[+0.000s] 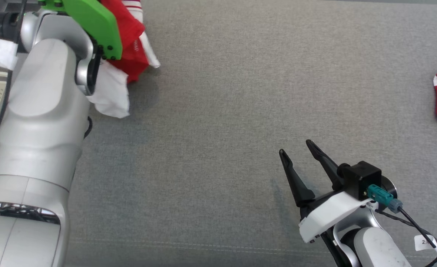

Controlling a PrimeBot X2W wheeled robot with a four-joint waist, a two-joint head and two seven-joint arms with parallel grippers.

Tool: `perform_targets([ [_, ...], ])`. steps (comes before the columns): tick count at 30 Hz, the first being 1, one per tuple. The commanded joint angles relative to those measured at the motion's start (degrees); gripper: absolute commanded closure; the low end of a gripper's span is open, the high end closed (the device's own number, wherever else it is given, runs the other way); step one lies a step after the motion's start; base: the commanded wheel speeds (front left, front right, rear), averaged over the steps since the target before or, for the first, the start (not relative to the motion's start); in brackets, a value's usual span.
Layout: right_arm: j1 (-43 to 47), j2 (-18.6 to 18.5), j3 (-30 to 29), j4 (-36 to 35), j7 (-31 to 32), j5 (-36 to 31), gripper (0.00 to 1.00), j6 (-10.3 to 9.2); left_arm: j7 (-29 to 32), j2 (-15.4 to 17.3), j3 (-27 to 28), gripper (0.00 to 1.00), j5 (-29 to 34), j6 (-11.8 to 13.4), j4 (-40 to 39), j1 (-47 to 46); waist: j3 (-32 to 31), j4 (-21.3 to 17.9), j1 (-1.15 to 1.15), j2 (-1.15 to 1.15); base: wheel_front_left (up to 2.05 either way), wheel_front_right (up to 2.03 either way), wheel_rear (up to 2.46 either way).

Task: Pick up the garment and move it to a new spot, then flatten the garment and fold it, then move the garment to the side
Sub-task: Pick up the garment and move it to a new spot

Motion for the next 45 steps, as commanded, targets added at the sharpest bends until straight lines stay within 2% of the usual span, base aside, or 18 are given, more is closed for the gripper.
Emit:
perform_targets([
  [1,0.4,0.2,0.2,0.7,-0.7,0.5,0.0,-0.06,0.0,-1.0,-0.1,1.0,-0.6,-0.6,-1.2,-0.6,-4.0,-4.1,0.0,0.0,0.0,0.0,0.0],
  [6,0.4,0.6,0.9,2.9,-2.4,1.5,0.0,-0.06,0.9,-3.5,-2.3,1.0,-0.6,-2.2,-6.2,-0.5,-6.5,-8.0,0.0,0.0,0.0,0.0,0.0],
  [13,-0.3,0.8,0.7,4.2,-3.6,1.9,0.0,-0.06,2.7,-5.8,-5.5,1.0,-4.3,-3.6,-15.3,2.7,-7.1,-12.8,0.0,0.0,0.0,0.0,0.0],
  [17,-0.7,0.8,1.0,4.4,-4.1,2.6,0.0,-0.06,5.0,-6.1,-8.6,1.0,-8.6,-3.6,-20.4,6.5,-6.7,-14.5,0.0,0.0,0.0,0.0,0.0],
  [22,-1.1,0.8,1.5,4.9,-4.7,3.2,0.0,-0.06,7.8,-5.9,-12.8,1.0,-10.9,-1.8,-23.3,12.2,-5.9,-15.6,0.0,0.0,0.0,0.0,0.0],
  [28,-1.8,0.8,2.1,5.2,-5.4,3.6,0.0,-0.06,9.9,-0.9,-13.7,1.0,-9.3,0.2,-18.4,16.4,-4.7,-16.9,0.0,0.0,0.0,0.0,0.0],
  [33,-2.0,0.8,2.2,5.4,-5.4,3.3,0.0,-0.06,8.7,1.9,-13.4,1.0,-8.3,2.3,-12.7,17.6,-4.0,-17.4,0.0,0.0,0.0,0.0,0.0],
  [34,-2.2,0.8,2.3,5.5,-5.4,3.3,0.0,-0.06,8.3,2.4,-13.4,0.73,-8.0,2.9,-11.5,17.6,-3.9,-17.5,0.0,0.0,0.0,0.0,0.0],
  [35,-2.3,0.8,2.3,5.5,-5.4,3.3,0.0,-0.06,7.7,2.7,-13.4,0.0,-7.6,3.5,-10.3,17.6,-3.8,-17.6,0.0,0.0,0.0,0.0,0.0],
  [39,-2.5,0.8,2.4,5.7,-5.2,3.1,0.0,-0.06,6.1,2.9,-13.4,0.0,-7.3,4.3,-7.4,17.8,-4.1,-17.5,0.0,0.0,0.0,0.0,0.0],
  [45,-1.5,0.8,2.2,6.0,-4.9,2.8,0.0,-0.06,3.5,2.2,-13.2,0.0,-8.3,3.4,-5.0,17.0,-6.1,-16.0,0.0,0.0,0.0,0.0,0.0],
])
